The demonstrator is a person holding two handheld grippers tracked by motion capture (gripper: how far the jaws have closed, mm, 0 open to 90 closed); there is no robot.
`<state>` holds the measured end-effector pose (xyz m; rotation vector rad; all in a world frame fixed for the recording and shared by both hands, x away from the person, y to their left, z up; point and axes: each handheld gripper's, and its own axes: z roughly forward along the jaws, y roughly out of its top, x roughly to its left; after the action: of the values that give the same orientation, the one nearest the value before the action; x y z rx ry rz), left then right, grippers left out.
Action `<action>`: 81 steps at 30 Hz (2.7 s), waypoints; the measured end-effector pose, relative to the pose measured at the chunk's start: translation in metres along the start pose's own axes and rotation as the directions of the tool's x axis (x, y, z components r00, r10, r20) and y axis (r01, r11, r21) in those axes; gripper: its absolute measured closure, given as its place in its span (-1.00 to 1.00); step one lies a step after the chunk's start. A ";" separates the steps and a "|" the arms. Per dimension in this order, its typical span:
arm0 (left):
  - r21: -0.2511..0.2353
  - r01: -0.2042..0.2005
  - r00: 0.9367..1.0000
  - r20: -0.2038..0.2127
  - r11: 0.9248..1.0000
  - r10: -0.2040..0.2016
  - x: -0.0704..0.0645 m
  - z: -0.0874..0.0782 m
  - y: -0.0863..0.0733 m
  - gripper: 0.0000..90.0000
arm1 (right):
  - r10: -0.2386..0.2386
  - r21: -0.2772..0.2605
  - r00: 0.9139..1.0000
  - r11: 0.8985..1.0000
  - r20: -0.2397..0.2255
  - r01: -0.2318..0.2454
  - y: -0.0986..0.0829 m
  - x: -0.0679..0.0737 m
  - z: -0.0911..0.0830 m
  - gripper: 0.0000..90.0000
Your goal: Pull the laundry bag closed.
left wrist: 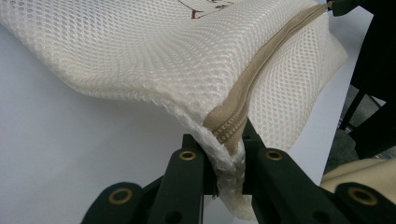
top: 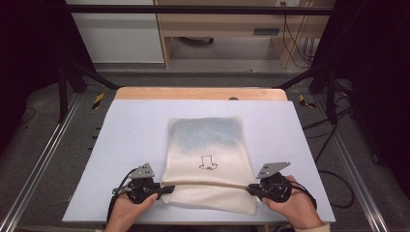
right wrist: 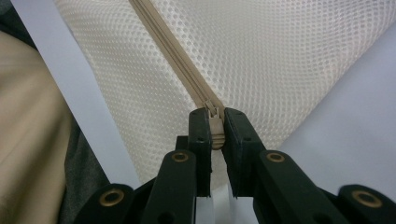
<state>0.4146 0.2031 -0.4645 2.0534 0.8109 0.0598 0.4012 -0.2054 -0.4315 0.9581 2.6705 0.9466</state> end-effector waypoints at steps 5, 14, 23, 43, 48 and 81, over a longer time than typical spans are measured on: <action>0.000 -0.002 1.000 0.003 1.000 0.002 0.000 -0.001 0.000 0.87 | 0.010 0.015 1.000 1.000 0.008 -0.010 -0.003 0.000 0.000 0.82; -0.006 -0.008 1.000 0.003 1.000 0.008 -0.001 -0.002 0.001 0.87 | 0.020 0.021 1.000 1.000 0.007 -0.021 -0.008 -0.003 0.002 0.82; -0.008 -0.007 1.000 -0.001 1.000 0.007 0.001 -0.004 0.002 0.87 | 0.023 0.035 1.000 0.999 0.002 -0.023 -0.010 -0.004 0.004 0.82; 0.009 -0.012 1.000 -0.005 1.000 0.012 0.000 -0.003 0.002 0.86 | 0.043 0.048 0.999 0.998 -0.001 -0.043 -0.013 -0.006 0.006 0.82; 0.026 -0.003 1.000 -0.003 1.000 0.003 -0.001 -0.003 0.001 0.83 | 0.040 0.048 0.999 0.998 -0.001 -0.040 -0.013 -0.006 0.008 0.82; 0.167 -0.065 0.939 -0.324 0.984 0.117 -0.006 -0.054 0.016 -0.81 | 0.299 -0.163 0.903 0.952 0.309 -0.260 0.005 -0.038 -0.006 -0.77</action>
<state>0.4001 0.2328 -0.4182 2.2619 0.9483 0.4189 0.4317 -0.2284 -0.4264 1.3650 2.2120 0.8888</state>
